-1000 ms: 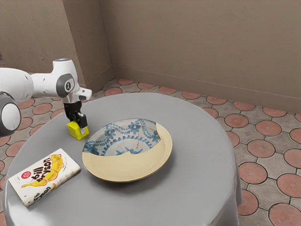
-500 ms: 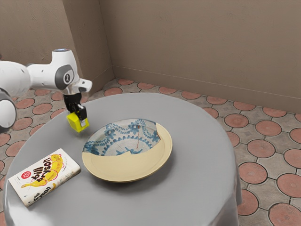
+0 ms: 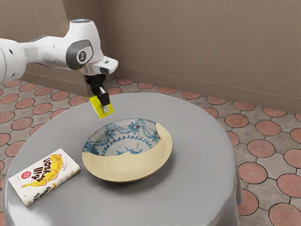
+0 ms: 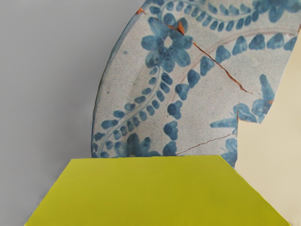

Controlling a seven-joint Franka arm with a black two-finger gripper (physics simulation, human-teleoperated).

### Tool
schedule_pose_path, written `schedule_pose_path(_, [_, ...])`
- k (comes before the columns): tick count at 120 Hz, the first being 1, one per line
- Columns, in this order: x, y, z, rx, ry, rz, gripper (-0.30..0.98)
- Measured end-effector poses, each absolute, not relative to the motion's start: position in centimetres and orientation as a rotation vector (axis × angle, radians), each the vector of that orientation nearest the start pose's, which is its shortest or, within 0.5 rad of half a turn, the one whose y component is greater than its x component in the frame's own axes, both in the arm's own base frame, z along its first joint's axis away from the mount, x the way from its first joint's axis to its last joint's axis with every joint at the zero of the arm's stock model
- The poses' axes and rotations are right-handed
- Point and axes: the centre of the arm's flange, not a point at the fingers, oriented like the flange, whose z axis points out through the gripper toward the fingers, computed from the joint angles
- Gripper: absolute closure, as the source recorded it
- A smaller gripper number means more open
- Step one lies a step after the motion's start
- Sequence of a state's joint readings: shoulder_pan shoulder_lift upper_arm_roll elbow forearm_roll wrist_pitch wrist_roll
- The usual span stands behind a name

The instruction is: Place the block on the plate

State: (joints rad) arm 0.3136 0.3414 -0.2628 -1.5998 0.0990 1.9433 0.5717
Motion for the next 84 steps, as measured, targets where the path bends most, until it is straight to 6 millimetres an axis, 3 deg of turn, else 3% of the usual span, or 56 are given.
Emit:
schedule_pose_path(17, [64.4, 0.4, 43.5, -3.008, 0.972, 0.029, 0.28])
schedule_pose_path(29, [63.9, -2.0, 41.9, -3.007, 1.035, 0.083, 0.28])
schedule_pose_path(47, [64.0, -3.6, 37.9, -3.023, 1.084, 0.175, 0.28])
schedule_pose_path(66, [65.1, -3.8, 33.1, -3.046, 1.100, 0.210, 0.27])
schedule_pose_path(84, [65.5, -3.7, 32.3, -3.048, 1.102, 0.178, 0.14])
